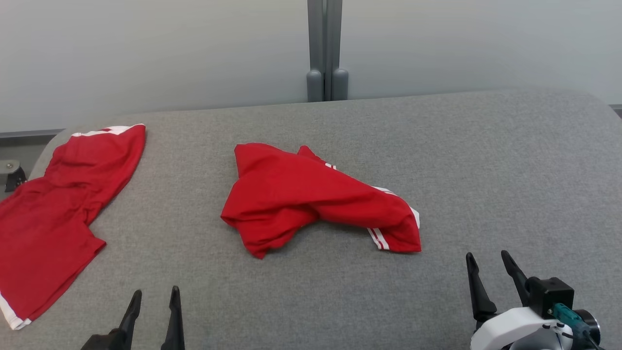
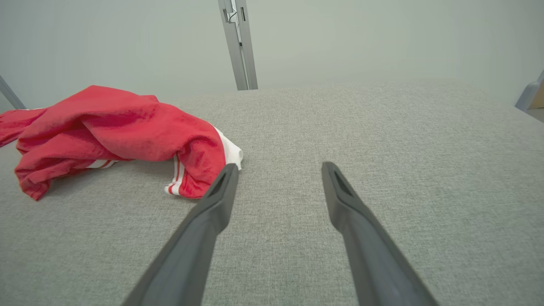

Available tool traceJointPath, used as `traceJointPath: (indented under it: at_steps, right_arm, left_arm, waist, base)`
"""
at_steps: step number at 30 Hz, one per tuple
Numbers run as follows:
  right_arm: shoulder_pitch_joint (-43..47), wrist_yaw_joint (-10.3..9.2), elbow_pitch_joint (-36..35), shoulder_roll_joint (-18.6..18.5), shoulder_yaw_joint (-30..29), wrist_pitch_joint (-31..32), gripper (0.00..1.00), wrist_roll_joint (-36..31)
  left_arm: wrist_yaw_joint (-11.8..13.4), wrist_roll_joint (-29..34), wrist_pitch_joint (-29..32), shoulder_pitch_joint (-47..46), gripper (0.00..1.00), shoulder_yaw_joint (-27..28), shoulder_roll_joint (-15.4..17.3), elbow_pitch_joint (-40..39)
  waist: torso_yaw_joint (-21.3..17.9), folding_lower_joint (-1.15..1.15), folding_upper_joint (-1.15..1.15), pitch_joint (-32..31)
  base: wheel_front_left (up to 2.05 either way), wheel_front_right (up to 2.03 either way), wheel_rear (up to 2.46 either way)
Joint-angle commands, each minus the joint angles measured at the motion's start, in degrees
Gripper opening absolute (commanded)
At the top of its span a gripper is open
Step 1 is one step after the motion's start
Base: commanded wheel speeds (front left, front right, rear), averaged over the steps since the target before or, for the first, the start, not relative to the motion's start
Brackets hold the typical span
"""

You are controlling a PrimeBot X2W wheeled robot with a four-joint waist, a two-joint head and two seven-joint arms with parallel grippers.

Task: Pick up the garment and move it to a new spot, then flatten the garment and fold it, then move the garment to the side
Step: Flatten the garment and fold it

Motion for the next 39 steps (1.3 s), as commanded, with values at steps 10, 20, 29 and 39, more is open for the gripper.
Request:
traceJointPath:
  at_steps: [10, 20, 29, 39]
  right_arm:
    - [-4.9, -0.02, -1.6, 0.0, 2.1, -0.2, 1.00, -0.3]
    - [-11.1, -0.02, -3.4, 0.0, 5.1, -0.2, 1.00, -0.3]
    - [-13.0, -0.02, -3.4, 0.0, 6.1, -0.2, 1.00, -0.6]
    - [-13.3, -0.02, -2.9, 0.0, 7.3, -0.2, 1.00, -0.8]
  left_arm:
    - [-0.1, -4.6, 0.7, -19.8, 1.00, -11.1, 4.0, 10.0]
    - [-0.2, -15.4, 15.2, -45.9, 1.00, -18.7, 8.0, 23.7]
    - [-0.2, -21.2, 21.3, -55.1, 1.00, -21.5, 10.2, 33.2]
    - [-0.2, -28.8, 21.3, -59.2, 1.00, -22.8, 11.9, 35.7]
  waist:
    - [-2.5, 0.00, 0.00, 7.9]
    - [-5.9, 0.00, 0.00, 19.4]
    - [-7.3, 0.00, 0.00, 22.2]
    - [-7.6, 0.00, 0.00, 21.9]
  base:
    - [0.00, 0.00, 0.00]
    - [0.00, 0.00, 0.00]
    - [0.00, 0.00, 0.00]
    - [0.00, 0.00, 0.00]
